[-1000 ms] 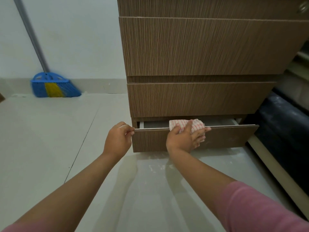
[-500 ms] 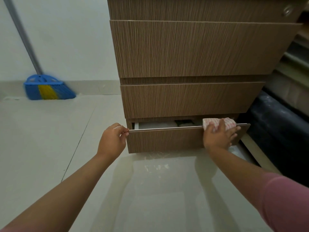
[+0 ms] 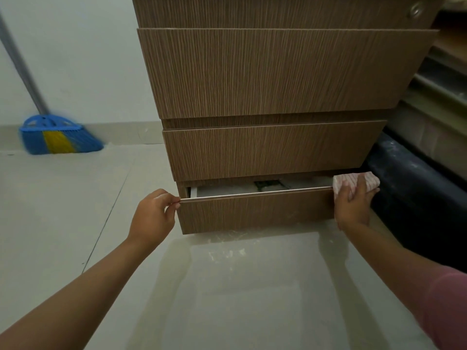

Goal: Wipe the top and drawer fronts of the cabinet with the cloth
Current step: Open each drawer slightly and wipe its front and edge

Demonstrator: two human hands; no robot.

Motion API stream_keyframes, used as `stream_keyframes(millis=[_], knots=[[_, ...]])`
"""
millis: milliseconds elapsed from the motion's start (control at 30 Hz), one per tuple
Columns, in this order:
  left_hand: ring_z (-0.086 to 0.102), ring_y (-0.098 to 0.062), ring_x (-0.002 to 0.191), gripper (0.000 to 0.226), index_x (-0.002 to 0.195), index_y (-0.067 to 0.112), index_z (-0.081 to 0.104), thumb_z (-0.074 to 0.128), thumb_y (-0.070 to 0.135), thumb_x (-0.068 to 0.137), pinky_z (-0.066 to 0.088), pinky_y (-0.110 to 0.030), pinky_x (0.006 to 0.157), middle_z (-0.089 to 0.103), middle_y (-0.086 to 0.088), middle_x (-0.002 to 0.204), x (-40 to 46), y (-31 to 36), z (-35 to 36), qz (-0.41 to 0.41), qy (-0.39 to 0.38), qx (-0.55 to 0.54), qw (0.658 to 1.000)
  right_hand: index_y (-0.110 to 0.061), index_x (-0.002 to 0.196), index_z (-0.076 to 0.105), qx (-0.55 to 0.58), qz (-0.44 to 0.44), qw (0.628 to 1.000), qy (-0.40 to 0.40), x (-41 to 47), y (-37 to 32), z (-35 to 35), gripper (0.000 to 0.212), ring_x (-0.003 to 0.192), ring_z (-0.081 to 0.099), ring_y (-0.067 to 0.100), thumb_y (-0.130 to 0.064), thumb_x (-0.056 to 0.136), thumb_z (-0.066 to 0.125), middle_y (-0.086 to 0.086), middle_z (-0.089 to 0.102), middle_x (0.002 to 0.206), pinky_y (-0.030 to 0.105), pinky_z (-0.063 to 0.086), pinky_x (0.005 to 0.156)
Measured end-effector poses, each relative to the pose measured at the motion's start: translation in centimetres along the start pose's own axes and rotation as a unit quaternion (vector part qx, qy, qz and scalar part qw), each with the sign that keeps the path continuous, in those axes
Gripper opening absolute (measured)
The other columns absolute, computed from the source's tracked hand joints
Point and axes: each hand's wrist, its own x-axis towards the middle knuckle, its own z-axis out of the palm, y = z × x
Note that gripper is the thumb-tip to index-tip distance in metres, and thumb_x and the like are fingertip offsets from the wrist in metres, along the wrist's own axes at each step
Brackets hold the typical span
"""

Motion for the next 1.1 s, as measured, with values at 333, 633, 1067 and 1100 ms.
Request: stream_keyframes(millis=[333,633,1067,1100], knots=[[0.059,-0.020,0.066,0.009,0.084,0.003,0.072,0.069,-0.002,0.077,0.048,-0.029,0.063,0.065,-0.005,0.075,0.1,-0.1,0.0,0.004,0.007,-0.003,1.000,-0.042,0.142,-0.018,0.145,0.066,0.987,0.010,-2.1,-0.4,3.0,0.060,0.137,0.024,0.040,-0.050,0.097,0.022,0.010,-0.008,0.158,0.057,0.030,0.106],[0.058,-0.019,0.066,0.009,0.085,0.004,0.072,0.069,-0.001,0.077,0.048,-0.030,0.061,0.065,-0.004,0.076,0.1,-0.1,0.1,0.003,0.002,0.009,1.000,-0.034,0.146,-0.015,0.186,0.195,0.963,0.007,-1.7,-0.3,3.6,0.056,0.141,0.013,0.040,-0.049,0.099,0.012,0.014,-0.011,0.157,0.057,0.020,0.108],[0.057,-0.018,0.065,0.009,0.084,0.003,0.071,0.069,-0.002,0.077,0.043,-0.026,0.062,0.065,-0.006,0.076,0.1,0.1,0.0,0.000,0.003,0.009,1.000,-0.034,0.144,-0.019,0.202,0.095,0.974,-0.034,-5.0,-3.0,5.6,0.065,0.144,-0.007,0.033,-0.049,0.098,0.023,0.014,-0.022,0.155,0.054,0.010,0.115],[0.056,-0.018,0.065,0.009,0.084,0.003,0.071,0.069,-0.002,0.077,0.043,-0.025,0.062,0.065,-0.006,0.076,0.0,0.2,0.0,-0.002,0.004,0.008,1.000,-0.031,0.145,-0.019,0.203,0.097,0.974,-0.041,-5.6,-3.0,5.9,0.064,0.144,-0.006,0.032,-0.047,0.099,0.022,0.014,-0.022,0.154,0.052,0.010,0.115]])
